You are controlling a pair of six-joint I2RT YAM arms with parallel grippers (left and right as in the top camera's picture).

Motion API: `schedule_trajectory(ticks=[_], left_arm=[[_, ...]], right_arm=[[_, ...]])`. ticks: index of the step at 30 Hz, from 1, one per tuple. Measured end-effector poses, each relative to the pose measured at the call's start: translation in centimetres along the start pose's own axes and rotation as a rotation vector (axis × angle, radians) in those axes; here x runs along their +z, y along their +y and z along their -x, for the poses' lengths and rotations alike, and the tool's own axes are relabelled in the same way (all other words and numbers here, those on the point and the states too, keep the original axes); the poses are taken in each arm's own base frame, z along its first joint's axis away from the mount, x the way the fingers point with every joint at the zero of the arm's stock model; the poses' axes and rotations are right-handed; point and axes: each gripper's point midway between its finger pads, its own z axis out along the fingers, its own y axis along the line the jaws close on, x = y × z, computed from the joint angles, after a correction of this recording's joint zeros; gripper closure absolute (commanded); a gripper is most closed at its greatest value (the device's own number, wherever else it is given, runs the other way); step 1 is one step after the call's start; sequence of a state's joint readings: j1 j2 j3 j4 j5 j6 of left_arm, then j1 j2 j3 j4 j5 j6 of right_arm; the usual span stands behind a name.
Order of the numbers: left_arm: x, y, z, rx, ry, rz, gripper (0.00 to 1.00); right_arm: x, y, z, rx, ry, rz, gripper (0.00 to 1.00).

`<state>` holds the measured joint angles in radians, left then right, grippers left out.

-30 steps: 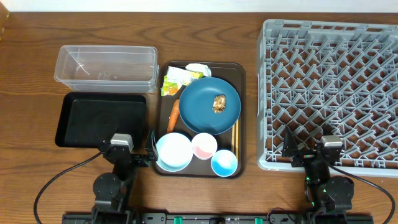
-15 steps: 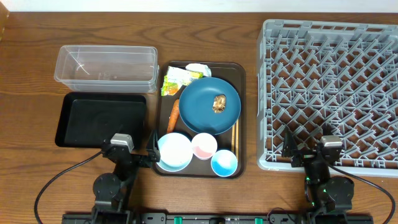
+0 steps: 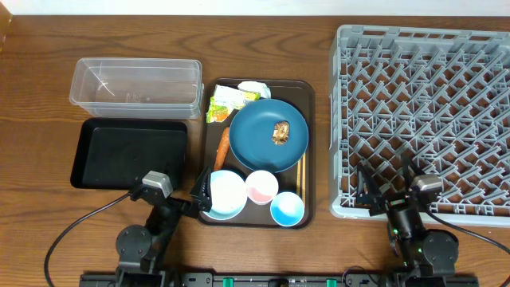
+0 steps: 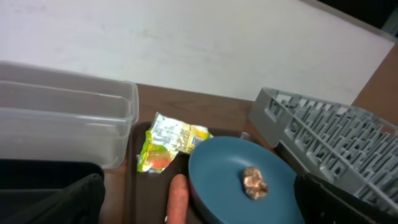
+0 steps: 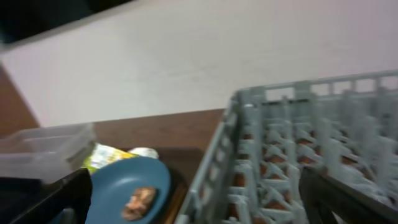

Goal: Sort waste into correct bins and load items into the dishwasher rack
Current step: 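Move left gripper over the pink cup on the brown tray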

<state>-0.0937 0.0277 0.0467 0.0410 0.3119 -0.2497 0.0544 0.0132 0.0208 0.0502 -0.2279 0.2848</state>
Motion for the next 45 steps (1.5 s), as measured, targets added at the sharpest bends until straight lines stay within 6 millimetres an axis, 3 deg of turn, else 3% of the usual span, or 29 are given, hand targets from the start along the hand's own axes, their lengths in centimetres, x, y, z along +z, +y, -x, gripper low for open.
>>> schedule_trajectory(ticks=[9,15,19,26,29,35,41,45], left_arm=[[0.0,-2.5,7.4,-0.038,0.086,0.024,0.02],[2.9,-3.9,11.0,-0.098,0.280,0.031,0.02],[5.0,-4.4,11.1,-0.162,0.462,0.032,0.02],[7.4,-3.5,8.3,-0.244,0.667,0.063,0.02],[7.5,-3.8,7.2,-0.275,0.717,0.037,0.02],[7.5,-5.1,7.3,-0.299,0.727,-0.037,0.02],[7.5,-5.4,7.3,-0.304,0.729,-0.053,0.02],[6.2,-4.7,5.8,-0.326,0.803,0.010,0.01]], right_arm=[[-0.7,3.8,5.7,-0.018,0.020,0.109,0.01],[1.2,3.1,3.9,0.063,0.297,0.048,0.01],[2.8,2.8,3.9,0.120,0.486,0.000,0.01],[6.5,3.6,8.5,0.134,0.524,0.011,0.01],[6.9,4.5,9.2,0.141,0.523,0.054,0.01],[6.0,4.3,7.3,0.177,0.618,0.040,0.01],[4.3,1.9,1.9,0.230,0.853,-0.105,0.01],[3.7,1.0,-0.4,0.247,0.960,-0.151,0.01]])
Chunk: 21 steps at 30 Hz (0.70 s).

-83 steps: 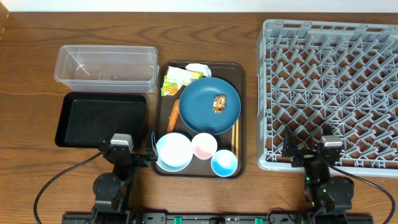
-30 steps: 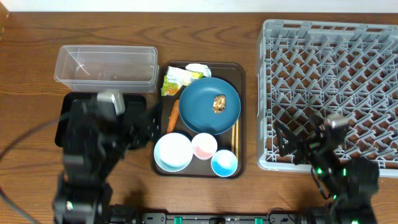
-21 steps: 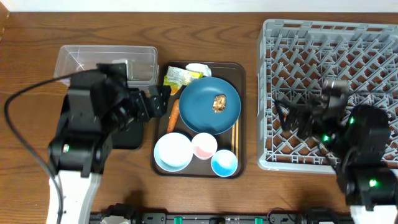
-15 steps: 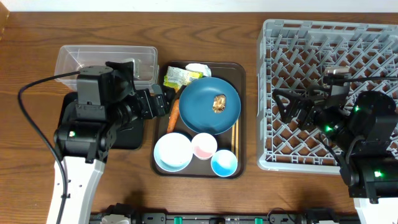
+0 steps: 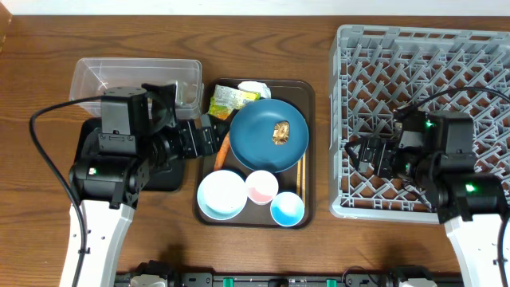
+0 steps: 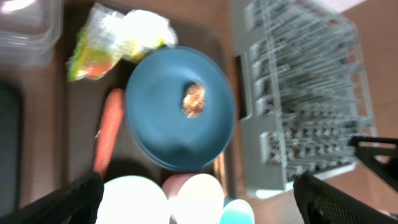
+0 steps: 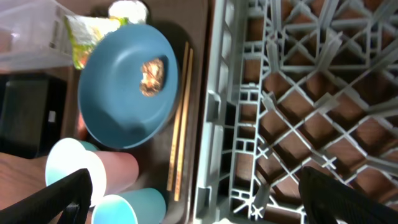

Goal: Sort waste into correct bins and load items into the dishwasher rack
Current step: 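Move left gripper over the pink cup on the brown tray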

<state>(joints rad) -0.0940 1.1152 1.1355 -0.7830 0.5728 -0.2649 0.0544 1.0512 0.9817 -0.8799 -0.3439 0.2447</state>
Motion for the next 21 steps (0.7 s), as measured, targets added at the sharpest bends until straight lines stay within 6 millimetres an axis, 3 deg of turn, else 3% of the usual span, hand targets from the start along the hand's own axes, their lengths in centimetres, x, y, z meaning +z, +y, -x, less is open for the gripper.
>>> schedule_trajectory(ticks=[6,13,16,21], left_arm=[[0.0,1.7,-2.9,-0.049,0.109,0.094,0.15],[1.0,0.2,-6.3,0.095,0.221,0.138,0.20],[2.2,-0.2,-8.2,0.157,0.261,0.163,0.21],[5.2,-0.2,-10.8,0.179,0.333,0.203,0.38]], right_arm=[[0.4,1.1,1.0,-0.044,-0.025,0.065,0.01],[0.0,2.4,2.8,-0.084,-0.100,0.123,0.03],[-0.1,2.6,3.2,-0.071,-0.114,0.133,0.06],[0.0,2.6,3.2,-0.054,-0.113,0.133,0.12]])
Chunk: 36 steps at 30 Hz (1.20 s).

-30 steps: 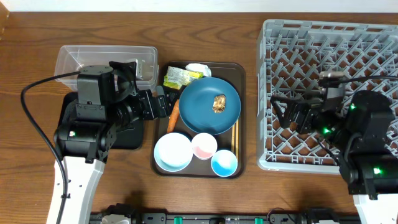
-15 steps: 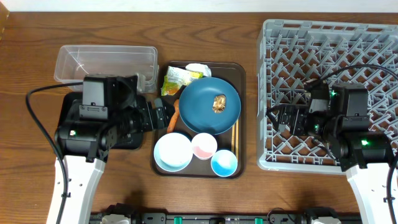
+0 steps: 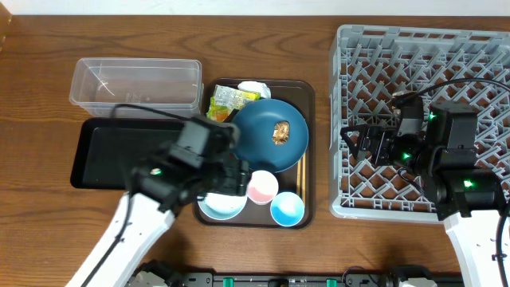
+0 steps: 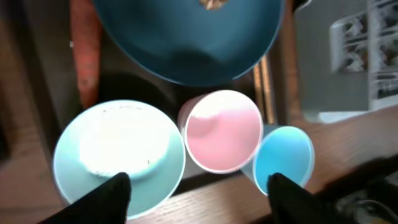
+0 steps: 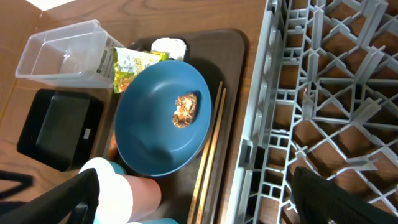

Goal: Sort waste into correct bins and load items into the dishwasher rack
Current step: 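Move left gripper over the pink cup on the brown tray, then grasp the pink cup with the left gripper and lift it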

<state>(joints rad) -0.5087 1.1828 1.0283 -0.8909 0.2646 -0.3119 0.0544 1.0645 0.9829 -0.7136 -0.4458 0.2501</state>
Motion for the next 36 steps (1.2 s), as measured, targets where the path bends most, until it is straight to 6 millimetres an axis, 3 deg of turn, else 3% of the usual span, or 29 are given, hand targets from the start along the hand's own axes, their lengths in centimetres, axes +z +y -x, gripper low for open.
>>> schedule_trajectory(ticks=[6,15,32,36], left_arm=[[4.1,-1.0,0.0,0.026,0.052,0.066,0.41],[9.2,1.0,-1.5,0.005,0.178,0.213,0.67],[10.5,1.0,-0.8,0.004,0.153,0.215,0.81],[11.0,1.5,-1.4,0.004,0.157,0.222,0.81]], right_arm=[[0.0,0.0,0.0,0.010,-0.001,-0.001,0.15],[0.0,-0.1,-0.3,0.015,0.010,-0.003,0.14],[0.0,-0.3,-0.2,0.015,0.005,-0.019,0.16],[0.0,-0.4,-0.2,0.015,0.005,-0.021,0.16]])
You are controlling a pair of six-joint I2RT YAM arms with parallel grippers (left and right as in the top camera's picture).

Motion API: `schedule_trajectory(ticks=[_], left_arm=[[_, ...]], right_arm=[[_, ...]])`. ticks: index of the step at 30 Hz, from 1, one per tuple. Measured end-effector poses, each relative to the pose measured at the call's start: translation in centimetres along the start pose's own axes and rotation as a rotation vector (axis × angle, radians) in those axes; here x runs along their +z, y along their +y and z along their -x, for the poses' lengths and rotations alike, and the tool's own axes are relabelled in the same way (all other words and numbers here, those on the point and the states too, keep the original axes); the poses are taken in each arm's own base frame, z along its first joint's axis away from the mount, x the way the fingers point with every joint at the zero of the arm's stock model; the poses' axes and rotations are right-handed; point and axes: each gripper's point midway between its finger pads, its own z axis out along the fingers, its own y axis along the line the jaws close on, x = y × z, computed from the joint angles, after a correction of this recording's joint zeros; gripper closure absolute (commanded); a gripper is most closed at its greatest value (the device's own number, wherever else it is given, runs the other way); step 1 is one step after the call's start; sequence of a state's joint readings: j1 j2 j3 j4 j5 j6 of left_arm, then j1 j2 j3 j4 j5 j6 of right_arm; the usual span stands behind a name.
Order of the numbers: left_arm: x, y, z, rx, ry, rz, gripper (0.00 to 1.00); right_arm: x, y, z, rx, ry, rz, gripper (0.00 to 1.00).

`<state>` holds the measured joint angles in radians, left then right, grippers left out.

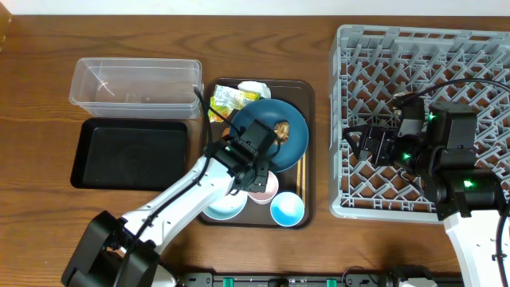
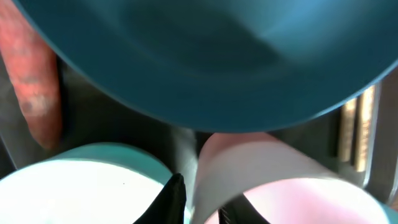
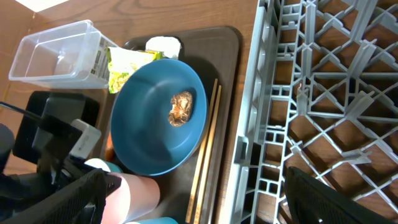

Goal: Sort waste into correct bins and load items into the dishwasher rack
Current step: 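Grasp the pink cup with the left gripper and lift it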

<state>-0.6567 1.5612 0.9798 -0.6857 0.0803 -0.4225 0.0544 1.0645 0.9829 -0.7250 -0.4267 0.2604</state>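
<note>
My left gripper [image 1: 253, 182] is down on the brown tray [image 1: 307, 89], one finger outside and one inside the rim of the pink cup [image 2: 261, 168], shut on its wall. Beside it stand a pale teal bowl [image 1: 223, 201] and a blue cup [image 1: 287, 209]. A blue plate [image 1: 295, 145] carries a food scrap [image 3: 180, 107]. A carrot [image 2: 34, 74], chopsticks [image 3: 205, 149] and a green wrapper [image 1: 227, 100] also lie on the tray. My right gripper [image 3: 196, 180] hangs open over the left edge of the grey dishwasher rack [image 1: 422, 112], holding nothing.
A clear plastic bin [image 1: 135, 84] stands at the back left, with a black bin [image 1: 130, 153] in front of it. A small white container [image 1: 253, 88] sits at the tray's far edge. Bare wood lies left of the bins.
My left gripper was open above the bowl and cups; now it is low on the tray with its fingers shut on the pink cup's wall. The right arm has barely moved.
Both arms were folded low at the table's front edge. Then the left was raised over the black bin and the right over the rack. The left then stood open above the cups, and now grips the pink cup's rim.
</note>
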Motion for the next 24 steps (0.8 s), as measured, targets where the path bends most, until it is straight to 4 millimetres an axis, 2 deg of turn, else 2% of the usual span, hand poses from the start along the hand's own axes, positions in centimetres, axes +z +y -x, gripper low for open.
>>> schedule_trajectory(ticks=[1,6,17,20,24], left_arm=[[0.1,0.1,-0.1,0.000,0.002,0.003,0.81],[0.3,0.2,-0.1,0.003,-0.001,0.007,0.94],[0.1,0.2,-0.2,0.003,0.001,0.007,0.94],[-0.8,0.3,-0.5,0.003,-0.004,0.004,0.94],[-3.6,0.0,-0.1,0.005,-0.073,-0.033,0.94]], right_arm=[[0.0,0.0,0.0,0.000,0.000,0.000,0.16],[0.0,0.0,0.0,0.000,0.000,0.000,0.16],[0.0,0.0,0.0,0.000,0.000,0.000,0.17],[0.0,0.0,0.0,0.003,0.000,0.000,0.17],[0.0,0.0,0.0,0.002,-0.002,0.000,0.17]])
